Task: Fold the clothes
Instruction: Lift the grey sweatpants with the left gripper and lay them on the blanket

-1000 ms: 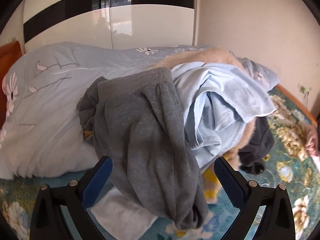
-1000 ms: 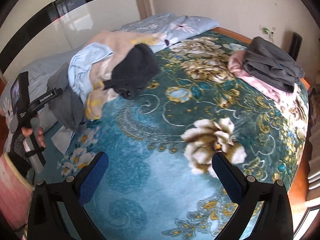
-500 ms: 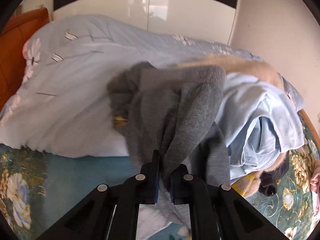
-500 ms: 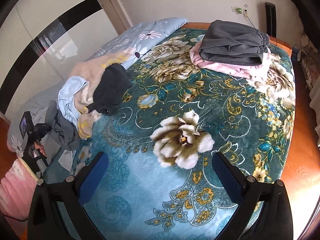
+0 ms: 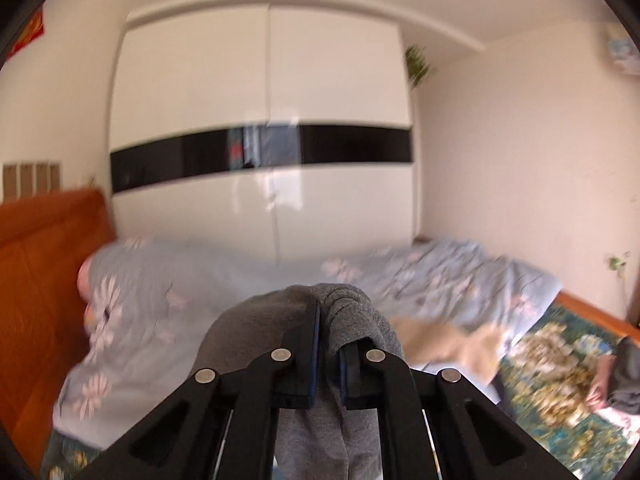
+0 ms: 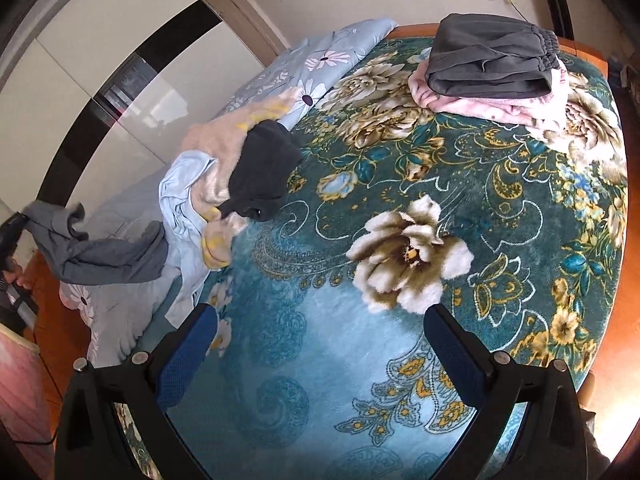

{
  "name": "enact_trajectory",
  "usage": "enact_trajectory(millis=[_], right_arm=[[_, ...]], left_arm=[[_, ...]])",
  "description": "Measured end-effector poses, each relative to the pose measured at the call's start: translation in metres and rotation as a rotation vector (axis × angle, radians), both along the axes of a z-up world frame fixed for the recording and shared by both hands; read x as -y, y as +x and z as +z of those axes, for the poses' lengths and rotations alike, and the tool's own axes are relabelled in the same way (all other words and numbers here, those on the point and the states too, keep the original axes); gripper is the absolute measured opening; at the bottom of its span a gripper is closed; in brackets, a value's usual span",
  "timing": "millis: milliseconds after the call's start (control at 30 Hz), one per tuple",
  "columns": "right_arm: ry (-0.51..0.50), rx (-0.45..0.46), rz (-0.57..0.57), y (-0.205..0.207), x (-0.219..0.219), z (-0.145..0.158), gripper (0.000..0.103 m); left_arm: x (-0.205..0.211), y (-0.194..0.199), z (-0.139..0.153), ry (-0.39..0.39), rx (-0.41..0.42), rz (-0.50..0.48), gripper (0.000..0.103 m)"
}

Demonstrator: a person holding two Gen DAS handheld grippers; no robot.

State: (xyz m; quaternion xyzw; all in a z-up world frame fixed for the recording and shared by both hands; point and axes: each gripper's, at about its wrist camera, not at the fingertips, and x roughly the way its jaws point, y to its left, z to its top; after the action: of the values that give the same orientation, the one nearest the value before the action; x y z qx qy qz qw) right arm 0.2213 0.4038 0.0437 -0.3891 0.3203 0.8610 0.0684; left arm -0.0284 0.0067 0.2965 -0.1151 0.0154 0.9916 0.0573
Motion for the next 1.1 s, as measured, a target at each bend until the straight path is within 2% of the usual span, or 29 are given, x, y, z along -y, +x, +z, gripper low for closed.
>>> enact_trajectory(millis=[400,500,567,700,800,933,1033,1100], right_arm=[[0.034,-0.163,-0.101,0.049,-0.039,0.069,0.103],[0.028,-0.205,-0.158,0.069,-0.051,0.079,0.103],[0.011,-0.224,-0.188,0.083,-0.058,0.079,0.103],[-0.007,-0.213,-0.209,0.1,-0.059,0.069,0.103],[-0.017,-0.198,-0.21,0.108,-0.055,0.059,0.103],[-0.027,-0.156,-0.202,0.109,-0.053,0.046,0.103],[-0.031,-0.115,-0.193,0.107,-0.052,0.033,0.103],[-0.038,-0.086,-0.184,0.102,-0.05,0.024,0.103]], left_arm=[[-0.112,0.137,0.231,0.263,-0.336,-0.574,0.008],[-0.107,0.144,0.241,0.261,-0.335,-0.603,0.008],[-0.108,0.129,0.218,0.247,-0.285,-0.597,0.008],[-0.113,0.082,0.122,0.259,-0.09,-0.58,0.008],[-0.106,0.049,0.028,0.288,0.107,-0.5,0.008],[-0.07,0.012,-0.099,0.388,0.396,-0.38,0.008],[-0.031,0.007,-0.192,0.351,0.541,-0.236,0.008],[0.003,0.008,-0.255,0.356,0.649,-0.134,0.008]])
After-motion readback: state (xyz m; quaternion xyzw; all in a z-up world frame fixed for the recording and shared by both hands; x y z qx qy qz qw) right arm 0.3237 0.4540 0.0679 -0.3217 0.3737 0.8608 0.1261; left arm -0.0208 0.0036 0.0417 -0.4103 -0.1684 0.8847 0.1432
